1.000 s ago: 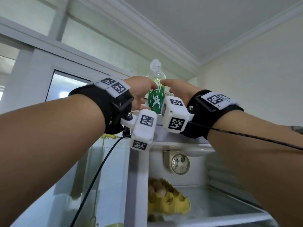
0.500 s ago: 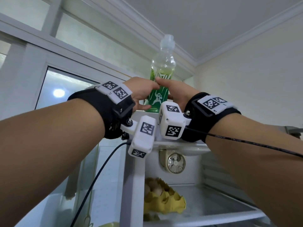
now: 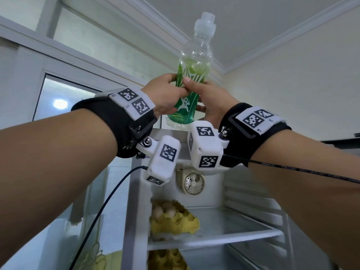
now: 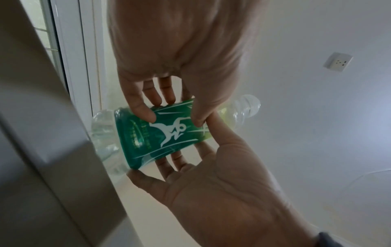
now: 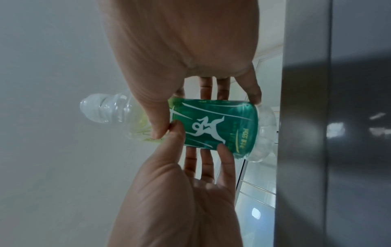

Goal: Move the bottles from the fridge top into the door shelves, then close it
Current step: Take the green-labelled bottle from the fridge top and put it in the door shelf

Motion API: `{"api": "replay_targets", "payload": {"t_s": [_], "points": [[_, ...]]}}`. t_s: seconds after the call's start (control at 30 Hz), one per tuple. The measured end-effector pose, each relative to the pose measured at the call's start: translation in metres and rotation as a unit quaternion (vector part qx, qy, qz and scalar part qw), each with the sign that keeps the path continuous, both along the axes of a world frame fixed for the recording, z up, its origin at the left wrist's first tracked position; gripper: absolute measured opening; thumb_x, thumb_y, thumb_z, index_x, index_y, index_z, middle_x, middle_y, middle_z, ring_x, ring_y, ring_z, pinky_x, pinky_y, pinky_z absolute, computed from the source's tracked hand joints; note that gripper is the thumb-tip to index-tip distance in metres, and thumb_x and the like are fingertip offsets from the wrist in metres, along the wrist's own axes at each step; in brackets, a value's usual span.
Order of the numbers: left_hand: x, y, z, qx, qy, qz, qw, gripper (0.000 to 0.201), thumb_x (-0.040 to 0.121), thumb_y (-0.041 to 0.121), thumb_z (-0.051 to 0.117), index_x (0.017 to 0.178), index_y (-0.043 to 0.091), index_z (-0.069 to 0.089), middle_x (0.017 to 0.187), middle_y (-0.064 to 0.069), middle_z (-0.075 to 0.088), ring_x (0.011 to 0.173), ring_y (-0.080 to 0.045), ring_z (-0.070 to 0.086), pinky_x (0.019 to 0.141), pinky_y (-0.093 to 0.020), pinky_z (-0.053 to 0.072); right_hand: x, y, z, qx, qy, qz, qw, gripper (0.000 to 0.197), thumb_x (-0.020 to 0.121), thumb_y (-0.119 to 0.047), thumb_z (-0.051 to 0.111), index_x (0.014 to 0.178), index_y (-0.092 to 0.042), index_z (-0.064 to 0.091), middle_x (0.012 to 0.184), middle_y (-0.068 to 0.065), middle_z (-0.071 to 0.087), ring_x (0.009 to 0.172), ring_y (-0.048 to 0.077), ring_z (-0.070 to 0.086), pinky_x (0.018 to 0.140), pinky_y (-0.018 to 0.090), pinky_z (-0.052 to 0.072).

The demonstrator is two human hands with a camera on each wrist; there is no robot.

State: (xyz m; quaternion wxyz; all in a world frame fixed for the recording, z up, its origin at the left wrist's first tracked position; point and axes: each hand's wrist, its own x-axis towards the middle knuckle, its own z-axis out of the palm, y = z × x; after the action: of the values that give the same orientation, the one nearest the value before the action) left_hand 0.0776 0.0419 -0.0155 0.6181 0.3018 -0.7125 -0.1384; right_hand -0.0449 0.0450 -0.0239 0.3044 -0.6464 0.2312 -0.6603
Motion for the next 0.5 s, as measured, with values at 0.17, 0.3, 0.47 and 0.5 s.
{"api": "replay_targets", "payload": {"t_s": [0.17, 0.3, 0.47, 0.5], "points": [[-0.033, 0.02, -0.012, 0.035, 0.006, -0.04, 0.999, 0.034, 0.082, 0.025, 0.072, 0.114, 0.031, 0.061, 0.109, 0.002, 0.071, 0.104, -0.015, 0.067, 0.078, -0.031, 0.056, -0.038, 0.031, -0.014, 0.016, 0.006, -0.017, 1.0, 0.02, 0.088, -0.027, 0.068, 0.099, -0.011, 0.066, 0.081, 0.005, 0.069, 0.071, 0.02, 0.066, 0.053, 0.031, 0.057], [-0.066, 0.033, -0.03, 0.046, 0.016, -0.074, 0.996, 0.041, 0.074, 0.026, 0.078, 0.112, 0.029, 0.062, 0.106, 0.003, 0.073, 0.101, -0.014, 0.068, 0.076, -0.031, 0.056, -0.073, 0.058, -0.033, 0.042, 0.011, -0.034, 0.998, 0.013, 0.088, -0.026, 0.069, 0.088, -0.014, 0.064, 0.079, 0.006, 0.068, 0.071, 0.02, 0.066, 0.054, 0.032, 0.058], [-0.121, 0.057, -0.056, 0.074, 0.021, -0.132, 0.988, 0.058, 0.072, 0.02, 0.08, 0.122, 0.027, 0.053, 0.104, 0.0, 0.071, 0.094, -0.015, 0.069, 0.07, -0.032, 0.058, -0.126, 0.097, -0.059, 0.089, 0.017, -0.066, 0.994, 0.026, 0.085, -0.027, 0.071, 0.105, -0.013, 0.061, 0.095, 0.009, 0.065, 0.085, 0.024, 0.065, 0.052, 0.037, 0.057], [-0.132, 0.063, -0.063, 0.08, 0.015, -0.137, 0.987, 0.058, 0.073, 0.021, 0.08, 0.123, 0.028, 0.051, 0.105, 0.001, 0.07, 0.093, -0.014, 0.068, 0.068, -0.031, 0.056, -0.137, 0.105, -0.065, 0.097, 0.016, -0.073, 0.992, 0.026, 0.086, -0.027, 0.071, 0.105, -0.013, 0.061, 0.095, 0.009, 0.065, 0.084, 0.024, 0.065, 0.052, 0.037, 0.057]]}}
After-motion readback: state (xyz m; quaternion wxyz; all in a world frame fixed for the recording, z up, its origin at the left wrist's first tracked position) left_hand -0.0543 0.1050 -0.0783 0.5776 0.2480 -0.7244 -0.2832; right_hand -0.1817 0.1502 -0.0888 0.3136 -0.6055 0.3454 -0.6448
